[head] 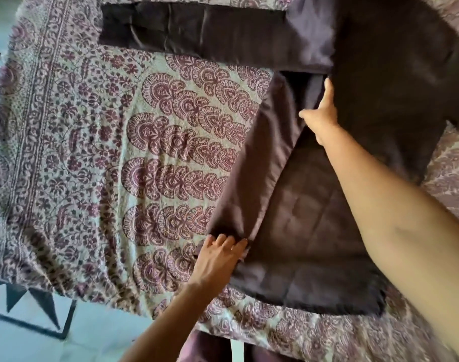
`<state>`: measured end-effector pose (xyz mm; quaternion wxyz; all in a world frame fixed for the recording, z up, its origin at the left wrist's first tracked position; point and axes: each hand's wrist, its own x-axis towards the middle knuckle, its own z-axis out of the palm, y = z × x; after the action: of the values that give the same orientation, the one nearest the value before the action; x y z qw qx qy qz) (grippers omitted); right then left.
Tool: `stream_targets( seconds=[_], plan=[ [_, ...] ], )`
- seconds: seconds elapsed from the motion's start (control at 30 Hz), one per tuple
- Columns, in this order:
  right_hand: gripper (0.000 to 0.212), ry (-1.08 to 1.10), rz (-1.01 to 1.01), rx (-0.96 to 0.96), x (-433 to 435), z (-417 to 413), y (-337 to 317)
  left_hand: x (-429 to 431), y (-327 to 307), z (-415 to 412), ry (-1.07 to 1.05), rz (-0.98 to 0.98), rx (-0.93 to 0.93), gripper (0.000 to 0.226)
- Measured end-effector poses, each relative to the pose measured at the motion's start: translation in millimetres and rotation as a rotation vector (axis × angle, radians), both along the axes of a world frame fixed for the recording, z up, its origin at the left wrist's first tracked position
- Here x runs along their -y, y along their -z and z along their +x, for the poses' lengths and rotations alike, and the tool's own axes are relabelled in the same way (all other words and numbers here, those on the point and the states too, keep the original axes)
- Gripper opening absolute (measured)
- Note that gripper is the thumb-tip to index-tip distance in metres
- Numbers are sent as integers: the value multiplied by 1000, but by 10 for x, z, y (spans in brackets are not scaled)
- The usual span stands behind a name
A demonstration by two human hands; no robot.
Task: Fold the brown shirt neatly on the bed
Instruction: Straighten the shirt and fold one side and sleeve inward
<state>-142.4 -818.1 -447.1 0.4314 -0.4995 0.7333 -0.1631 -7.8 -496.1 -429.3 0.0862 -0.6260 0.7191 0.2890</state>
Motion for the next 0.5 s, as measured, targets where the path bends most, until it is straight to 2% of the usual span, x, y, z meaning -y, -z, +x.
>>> stream_targets(
  seconds=[0.17,0.23,0.33,0.5],
  plan=[
    [81,-46,-64,18,-176,-39,211,-275,193,147,-144,-203,64,47],
    [71,-51,-82,12,-176,-51,246,-363,200,259,-237,-206,68,43],
    [54,-95,-103,-38,-147,-69,288,-401,135,407,-390,-135,-26,31],
    [53,-124,-113,-109,-148,-91,303,-555,108,523,-420,-163,-94,15]
  ],
)
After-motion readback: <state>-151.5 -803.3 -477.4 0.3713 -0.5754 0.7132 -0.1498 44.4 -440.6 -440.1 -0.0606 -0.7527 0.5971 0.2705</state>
